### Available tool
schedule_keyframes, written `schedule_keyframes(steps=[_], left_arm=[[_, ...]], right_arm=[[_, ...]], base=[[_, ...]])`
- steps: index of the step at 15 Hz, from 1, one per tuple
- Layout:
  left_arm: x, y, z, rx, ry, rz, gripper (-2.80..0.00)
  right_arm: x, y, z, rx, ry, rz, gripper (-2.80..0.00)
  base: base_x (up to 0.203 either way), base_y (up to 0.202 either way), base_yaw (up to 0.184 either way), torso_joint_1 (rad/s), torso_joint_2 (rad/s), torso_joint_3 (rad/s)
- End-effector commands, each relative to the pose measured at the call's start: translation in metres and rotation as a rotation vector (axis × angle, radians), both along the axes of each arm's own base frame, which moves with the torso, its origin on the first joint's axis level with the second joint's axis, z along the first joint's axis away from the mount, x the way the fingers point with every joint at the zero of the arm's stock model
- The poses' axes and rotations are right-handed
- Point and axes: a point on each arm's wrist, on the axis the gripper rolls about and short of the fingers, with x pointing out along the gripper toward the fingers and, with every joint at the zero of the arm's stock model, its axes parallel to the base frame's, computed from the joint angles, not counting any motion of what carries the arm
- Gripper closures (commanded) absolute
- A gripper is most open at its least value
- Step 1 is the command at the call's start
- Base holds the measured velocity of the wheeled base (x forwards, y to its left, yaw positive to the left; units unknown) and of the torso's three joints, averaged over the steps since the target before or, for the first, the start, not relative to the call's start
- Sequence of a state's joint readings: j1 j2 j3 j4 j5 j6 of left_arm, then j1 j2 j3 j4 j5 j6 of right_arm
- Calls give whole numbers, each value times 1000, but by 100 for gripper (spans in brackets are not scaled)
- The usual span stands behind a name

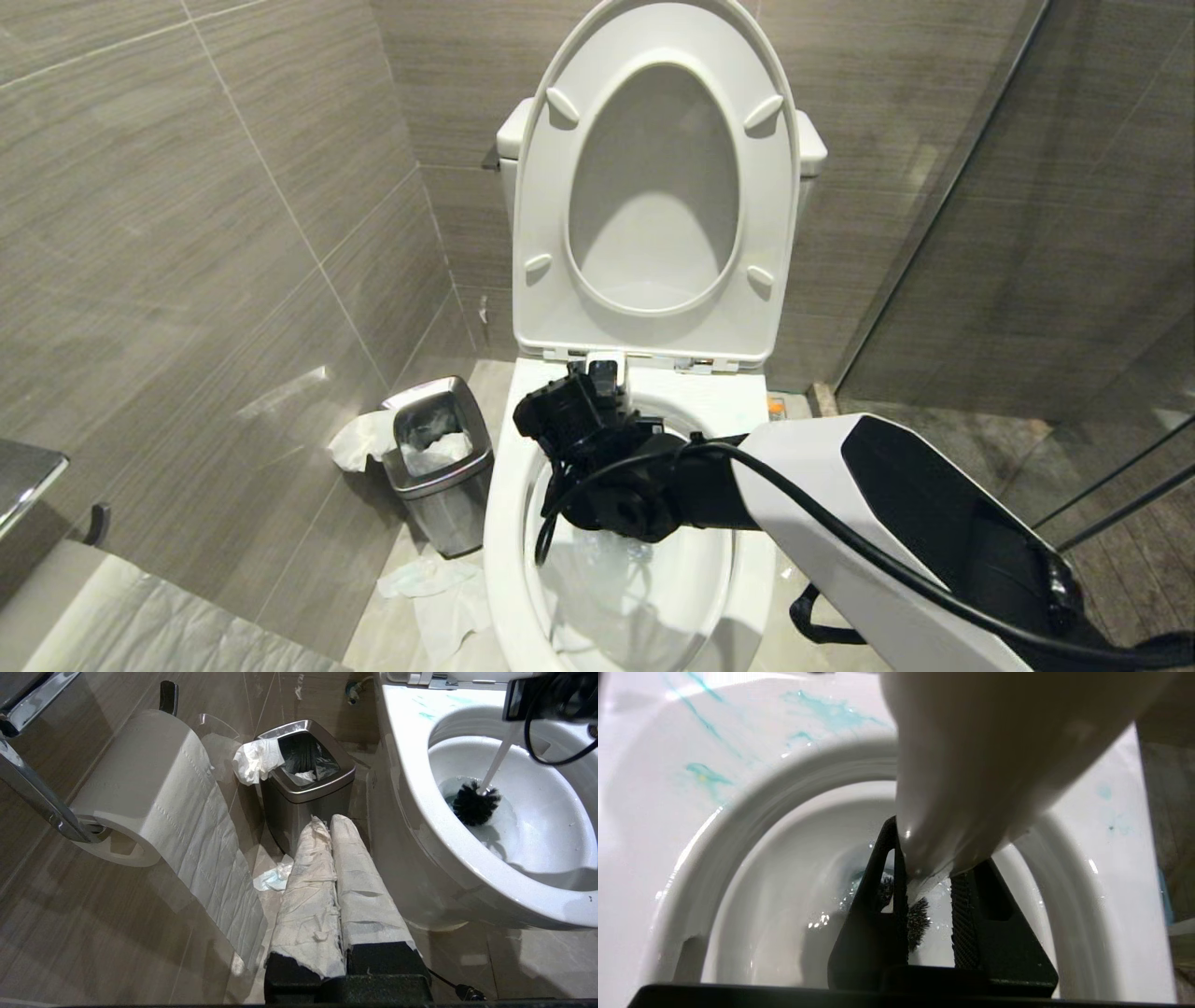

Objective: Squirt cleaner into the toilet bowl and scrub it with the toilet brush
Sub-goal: Scrub the toilet bowl

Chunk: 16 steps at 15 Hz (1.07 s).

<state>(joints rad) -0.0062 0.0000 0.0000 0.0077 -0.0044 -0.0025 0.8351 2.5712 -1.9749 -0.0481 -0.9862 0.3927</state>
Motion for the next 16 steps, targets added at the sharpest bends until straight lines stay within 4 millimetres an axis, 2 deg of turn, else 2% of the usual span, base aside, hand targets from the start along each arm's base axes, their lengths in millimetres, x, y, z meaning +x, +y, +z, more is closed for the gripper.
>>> schedule_keyframes(steps=[1, 3, 4, 5, 6, 8, 10, 16], left_arm=[[0, 0, 0, -1, 3, 0, 0], [0, 0, 0, -1, 3, 0, 0], [0, 0, 0, -1, 3, 0, 0], [0, 0, 0, -1, 3, 0, 0], [0, 0, 0, -1, 3, 0, 0], [0, 0, 0, -1, 3, 0, 0], [0, 0, 0, -1, 3, 0, 0], [0, 0, 0, -1, 3, 0, 0]], right_arm=[[-16, -7, 67, 82, -77, 11, 0], [-39, -20, 119, 125, -112, 29, 0], [-49, -27, 136, 136, -121, 36, 0], [-58, -31, 145, 137, -122, 43, 0], [-62, -30, 145, 130, -117, 51, 0], [-57, -25, 131, 111, -98, 53, 0], [-50, -16, 107, 80, -68, 55, 0], [-25, 15, 12, -26, 19, 53, 0]], base=[[0, 0, 0, 0, 0, 0], [0, 0, 0, 0, 0, 0], [0, 0, 0, 0, 0, 0], [0, 0, 0, 0, 0, 0], [0, 0, 0, 0, 0, 0], [0, 0, 0, 0, 0, 0], [0, 0, 0, 0, 0, 0], [0, 0, 0, 0, 0, 0]])
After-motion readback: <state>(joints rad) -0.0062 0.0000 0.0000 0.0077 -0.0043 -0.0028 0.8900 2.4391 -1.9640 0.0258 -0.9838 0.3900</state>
